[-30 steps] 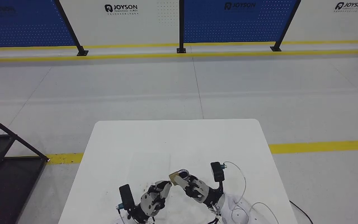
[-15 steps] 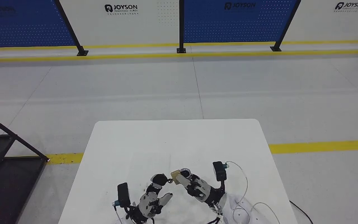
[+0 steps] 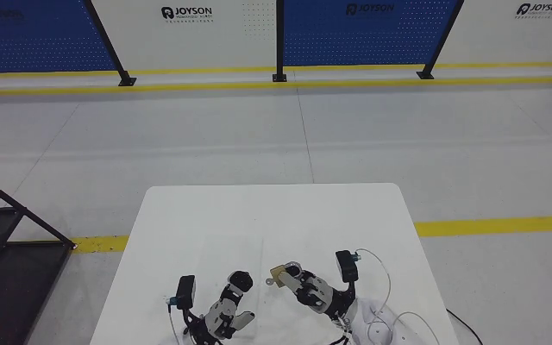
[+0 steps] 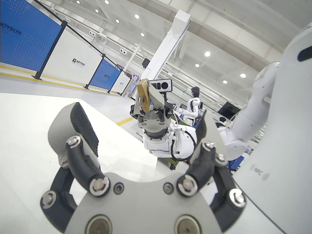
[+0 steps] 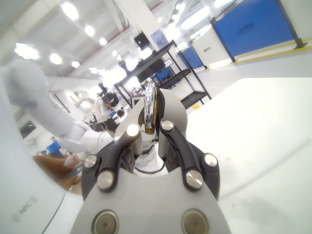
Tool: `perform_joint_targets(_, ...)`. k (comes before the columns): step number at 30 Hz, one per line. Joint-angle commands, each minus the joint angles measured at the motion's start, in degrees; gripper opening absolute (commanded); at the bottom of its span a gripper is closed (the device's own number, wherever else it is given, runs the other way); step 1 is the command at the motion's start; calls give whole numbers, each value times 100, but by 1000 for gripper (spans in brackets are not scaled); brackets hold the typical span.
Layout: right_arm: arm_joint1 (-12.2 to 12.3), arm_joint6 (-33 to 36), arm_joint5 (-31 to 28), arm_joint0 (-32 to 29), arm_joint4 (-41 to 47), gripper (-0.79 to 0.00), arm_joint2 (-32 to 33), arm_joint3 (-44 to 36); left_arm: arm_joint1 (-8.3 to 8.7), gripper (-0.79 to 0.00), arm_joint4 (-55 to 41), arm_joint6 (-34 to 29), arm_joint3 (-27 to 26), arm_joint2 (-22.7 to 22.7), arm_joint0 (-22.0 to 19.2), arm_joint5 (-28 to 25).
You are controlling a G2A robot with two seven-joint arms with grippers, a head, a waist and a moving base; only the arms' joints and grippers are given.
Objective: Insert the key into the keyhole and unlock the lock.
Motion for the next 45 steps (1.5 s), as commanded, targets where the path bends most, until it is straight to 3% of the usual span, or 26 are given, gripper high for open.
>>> perform_joint_targets(1,0,0,0,0,0,-785,0,0,0,0,-1,-1,0,0,0,0)
perform_joint_targets(7,-4,58,186,2,44,-785,-31,-77,9,0,-172,-268,-64,151,-38,0)
perform_joint_targets(15,38,285,-12,69,284,-785,-10,10,266,0,-759,-1078,-12,354,-418,0)
perform_joint_targets(16,45,318,-12,80,321,-785,-8,12,305,-34,-919,-1092,-15,382,-467,0)
perform_joint_targets(18,59,367,-12,89,383,-785,-6,2,390,-237,-1159,-1186,-21,495,-538,0)
perform_joint_targets(19,67,392,-12,92,398,-785,-6,-8,433,-277,-1287,-1222,-30,559,-572,0)
perform_joint_targets(21,81,419,-12,86,430,-785,-4,-23,520,-431,-1489,-1312,-45,679,-645,0)
perform_joint_targets(25,103,458,-12,78,448,-785,-11,-49,679,-477,-1709,-1384,-73,874,-771,0)
perform_joint_targets(28,112,467,-12,82,449,-785,-20,-54,781,-566,-1738,-1350,-93,1007,-852,0)
perform_joint_targets(36,116,458,-11,104,392,-785,-60,-42,965,-588,-1741,-1159,-24,1345,-1062,0)
perform_joint_targets(45,107,458,41,108,301,-785,-124,-61,1062,-588,-1753,-955,120,1662,-1309,0)
